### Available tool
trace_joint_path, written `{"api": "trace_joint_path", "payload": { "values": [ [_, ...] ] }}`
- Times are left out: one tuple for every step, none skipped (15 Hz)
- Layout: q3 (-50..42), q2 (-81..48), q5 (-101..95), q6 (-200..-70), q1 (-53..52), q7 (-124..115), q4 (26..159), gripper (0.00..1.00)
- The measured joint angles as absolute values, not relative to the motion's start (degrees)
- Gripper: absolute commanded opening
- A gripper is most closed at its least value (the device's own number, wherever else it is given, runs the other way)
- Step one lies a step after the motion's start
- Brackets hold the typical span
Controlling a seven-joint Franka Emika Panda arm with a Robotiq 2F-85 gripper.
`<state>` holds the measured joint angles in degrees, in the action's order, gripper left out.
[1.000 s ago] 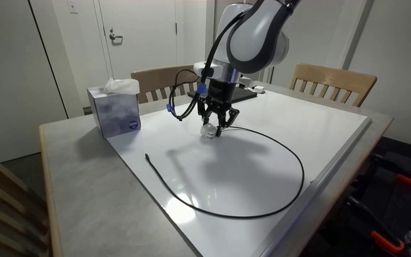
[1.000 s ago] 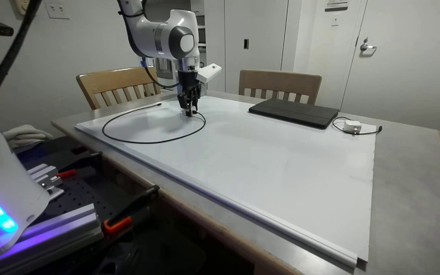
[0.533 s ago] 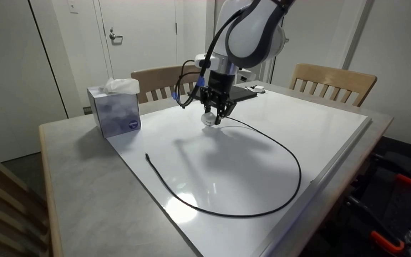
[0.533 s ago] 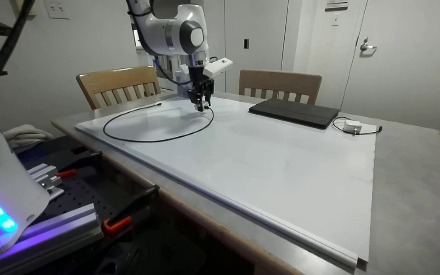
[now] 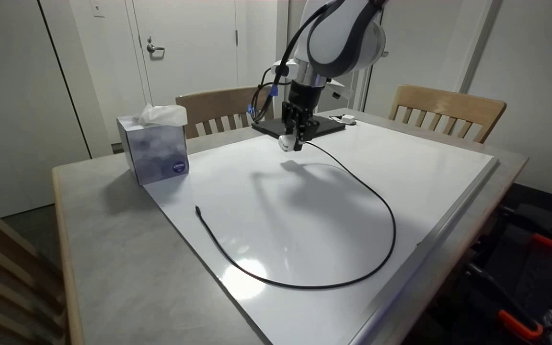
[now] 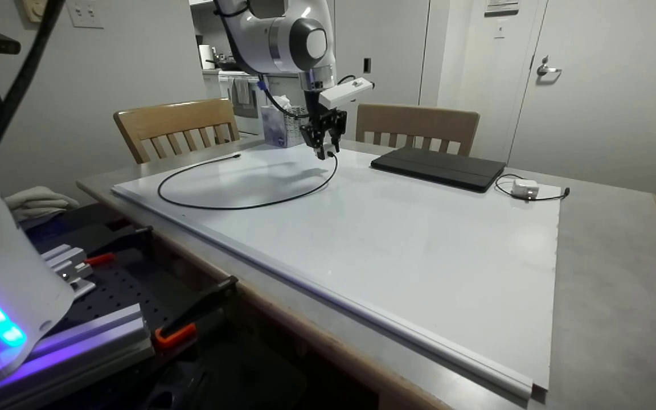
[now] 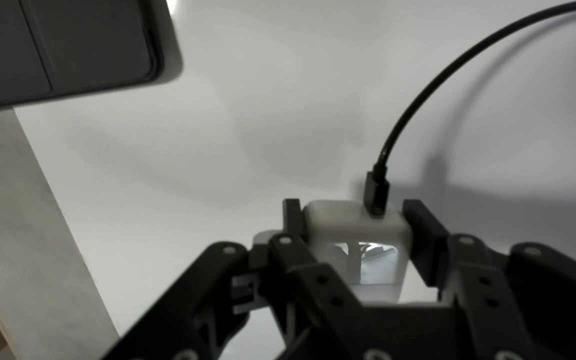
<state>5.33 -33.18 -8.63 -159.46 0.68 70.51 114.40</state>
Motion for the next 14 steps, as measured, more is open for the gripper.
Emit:
{"api": "trace_joint_path", "payload": {
  "values": [
    [5.38,-33.18,-8.63,-159.45,0.63,70.42,114.4,0.27],
    [5.48,-33.23,-8.8,-159.47,0.65,70.34,114.4,0.27],
    [5.22,-33.32,-8.74,-159.72,0.51,67.74,114.38,0.27],
    [4.71,-33.38,-8.75,-159.86,0.39,64.43,114.34,0.27],
    [4.22,-33.38,-8.68,-159.87,0.47,61.43,114.32,0.27],
    [3.86,-33.38,-8.49,-159.87,0.81,58.78,114.32,0.27],
    [3.68,-33.38,-8.24,-159.87,1.5,56.44,114.39,0.27],
    [3.62,-33.38,-7.84,-159.87,2.46,54.29,114.55,0.52],
    [3.68,-33.41,-8.43,-159.82,3.15,54.01,114.59,0.52],
    [3.81,-33.43,-8.65,-159.82,3.43,54.01,114.59,0.52],
    [3.96,-33.44,-8.66,-159.82,3.39,54.01,114.59,0.52],
    [4.18,-33.43,-8.66,-159.81,3.2,53.96,114.59,0.27],
    [4.35,-33.44,-8.66,-159.81,3.06,53.89,114.59,0.27],
    [4.46,-33.44,-8.69,-159.8,3.06,53.83,114.59,0.27]
  ]
}}
